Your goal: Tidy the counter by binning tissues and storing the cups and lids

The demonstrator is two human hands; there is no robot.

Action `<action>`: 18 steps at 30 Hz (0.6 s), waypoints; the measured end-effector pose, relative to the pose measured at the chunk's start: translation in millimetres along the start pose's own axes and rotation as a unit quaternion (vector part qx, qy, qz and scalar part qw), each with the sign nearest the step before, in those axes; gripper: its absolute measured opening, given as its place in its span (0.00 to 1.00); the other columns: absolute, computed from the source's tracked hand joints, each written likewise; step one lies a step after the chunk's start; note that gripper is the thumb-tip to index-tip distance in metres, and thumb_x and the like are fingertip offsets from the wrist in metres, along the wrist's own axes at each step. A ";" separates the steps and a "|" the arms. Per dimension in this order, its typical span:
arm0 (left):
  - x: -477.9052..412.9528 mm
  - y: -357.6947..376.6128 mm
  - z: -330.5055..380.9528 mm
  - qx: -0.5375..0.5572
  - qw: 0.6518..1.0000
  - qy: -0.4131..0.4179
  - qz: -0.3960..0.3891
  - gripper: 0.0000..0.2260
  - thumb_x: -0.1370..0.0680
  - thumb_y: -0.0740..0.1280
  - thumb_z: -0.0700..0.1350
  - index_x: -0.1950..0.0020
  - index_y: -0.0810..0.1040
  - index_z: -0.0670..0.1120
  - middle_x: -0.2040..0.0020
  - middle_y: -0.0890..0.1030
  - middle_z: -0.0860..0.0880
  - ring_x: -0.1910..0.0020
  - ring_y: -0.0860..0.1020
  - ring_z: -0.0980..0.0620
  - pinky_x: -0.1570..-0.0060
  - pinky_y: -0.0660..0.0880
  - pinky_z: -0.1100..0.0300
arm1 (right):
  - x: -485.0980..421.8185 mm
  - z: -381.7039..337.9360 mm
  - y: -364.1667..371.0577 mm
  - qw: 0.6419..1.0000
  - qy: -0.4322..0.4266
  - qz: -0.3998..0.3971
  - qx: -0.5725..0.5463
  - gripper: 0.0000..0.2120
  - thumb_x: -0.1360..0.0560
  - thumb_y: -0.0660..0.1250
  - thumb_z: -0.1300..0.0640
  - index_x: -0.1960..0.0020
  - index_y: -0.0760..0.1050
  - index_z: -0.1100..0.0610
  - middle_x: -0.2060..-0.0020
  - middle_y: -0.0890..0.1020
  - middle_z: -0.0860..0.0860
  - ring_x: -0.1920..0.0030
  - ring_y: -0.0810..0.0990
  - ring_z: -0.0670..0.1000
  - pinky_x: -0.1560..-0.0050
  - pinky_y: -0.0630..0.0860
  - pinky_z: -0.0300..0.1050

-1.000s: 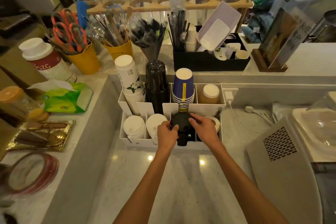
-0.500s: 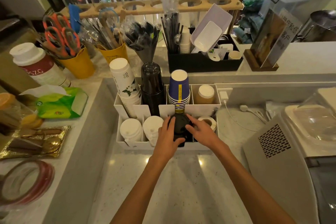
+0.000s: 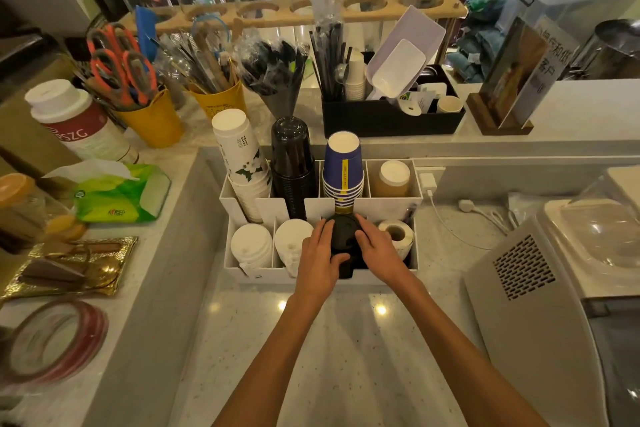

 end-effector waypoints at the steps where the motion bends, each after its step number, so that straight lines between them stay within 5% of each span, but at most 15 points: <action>1: -0.6 -0.5 -0.5 0.003 1.000 0.003 -0.003 0.29 0.23 0.70 0.43 0.24 0.62 0.48 0.24 0.66 0.46 0.33 0.69 0.45 0.30 0.67 0.51 | 1.2 -0.1 0.4 1.000 0.005 0.002 -0.006 0.21 0.17 0.53 0.54 0.25 0.61 0.52 0.30 0.72 0.55 0.29 0.67 0.58 0.27 0.63 0.62; 10: -5.6 -6.0 -1.7 0.049 0.998 0.004 -0.037 0.31 0.25 0.73 0.42 0.25 0.62 0.48 0.25 0.64 0.46 0.28 0.65 0.45 0.27 0.63 0.48 | 10.6 -6.7 -3.0 0.999 0.013 -0.001 -0.038 0.23 0.18 0.55 0.52 0.23 0.57 0.52 0.29 0.71 0.55 0.29 0.68 0.56 0.28 0.66 0.59; 15: 3.5 -10.7 -3.6 0.026 0.998 0.017 -0.063 0.37 0.24 0.73 0.43 0.22 0.54 0.53 0.21 0.55 0.47 0.24 0.58 0.42 0.25 0.58 0.43 | 22.3 -12.9 -11.6 0.999 0.004 -0.025 -0.025 0.27 0.18 0.56 0.50 0.22 0.52 0.51 0.26 0.66 0.53 0.27 0.65 0.54 0.27 0.65 0.57; 18: 10.9 -18.3 -5.4 0.009 0.999 0.003 -0.046 0.37 0.23 0.72 0.47 0.21 0.53 0.55 0.20 0.52 0.49 0.23 0.54 0.42 0.25 0.58 0.42 | 33.6 -11.5 -22.9 0.999 -0.003 0.047 0.013 0.24 0.19 0.57 0.50 0.24 0.59 0.51 0.29 0.70 0.53 0.29 0.69 0.54 0.29 0.68 0.55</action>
Point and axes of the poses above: each hand's wrist, its own x-axis away from the middle knuckle, its own y-axis out of the palm, z = x × y, the point moved 4 cm from there along -x, towards the middle knuckle
